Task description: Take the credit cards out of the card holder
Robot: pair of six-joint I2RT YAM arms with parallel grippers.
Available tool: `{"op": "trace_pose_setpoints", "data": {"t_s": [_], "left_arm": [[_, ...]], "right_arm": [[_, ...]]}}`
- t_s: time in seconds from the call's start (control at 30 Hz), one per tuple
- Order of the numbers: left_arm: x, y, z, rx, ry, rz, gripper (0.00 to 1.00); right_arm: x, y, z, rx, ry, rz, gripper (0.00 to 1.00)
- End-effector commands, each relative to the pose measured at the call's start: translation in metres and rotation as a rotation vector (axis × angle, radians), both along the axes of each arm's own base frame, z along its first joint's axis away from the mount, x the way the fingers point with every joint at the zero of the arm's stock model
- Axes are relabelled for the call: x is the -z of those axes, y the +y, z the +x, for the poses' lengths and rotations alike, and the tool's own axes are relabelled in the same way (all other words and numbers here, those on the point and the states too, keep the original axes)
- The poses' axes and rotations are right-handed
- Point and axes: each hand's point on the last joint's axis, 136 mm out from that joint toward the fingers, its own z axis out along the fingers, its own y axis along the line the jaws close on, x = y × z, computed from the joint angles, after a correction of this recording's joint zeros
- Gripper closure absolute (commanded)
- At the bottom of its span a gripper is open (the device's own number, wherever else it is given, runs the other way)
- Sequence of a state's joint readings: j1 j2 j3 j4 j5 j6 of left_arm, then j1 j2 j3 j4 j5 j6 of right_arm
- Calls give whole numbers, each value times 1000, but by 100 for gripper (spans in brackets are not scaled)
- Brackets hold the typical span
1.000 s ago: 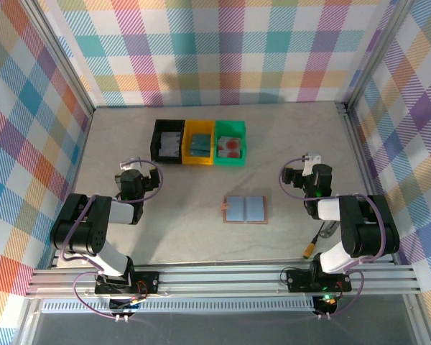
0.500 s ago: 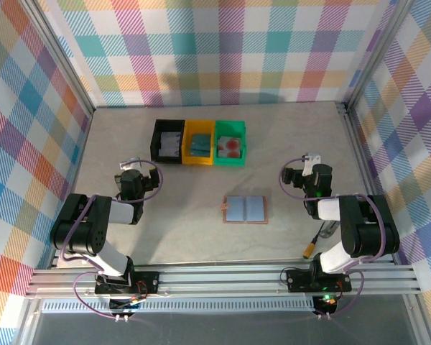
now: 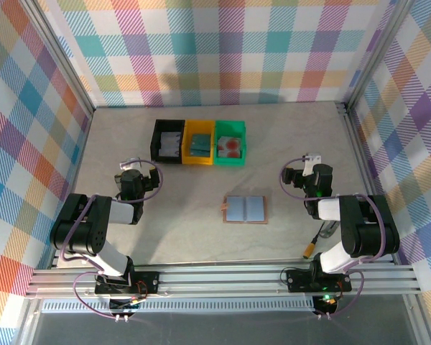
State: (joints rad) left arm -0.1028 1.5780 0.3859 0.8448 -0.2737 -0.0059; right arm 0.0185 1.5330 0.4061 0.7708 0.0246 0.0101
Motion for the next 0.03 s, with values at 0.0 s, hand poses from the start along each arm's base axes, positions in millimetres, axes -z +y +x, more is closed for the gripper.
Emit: {"op": "trace_pose_setpoints", "data": {"t_s": [0.0], "left_arm": [[-14,-1,7,3,-52,11,0]], "right_arm": [[-14,1,7,-11,-53,9,1]]}}
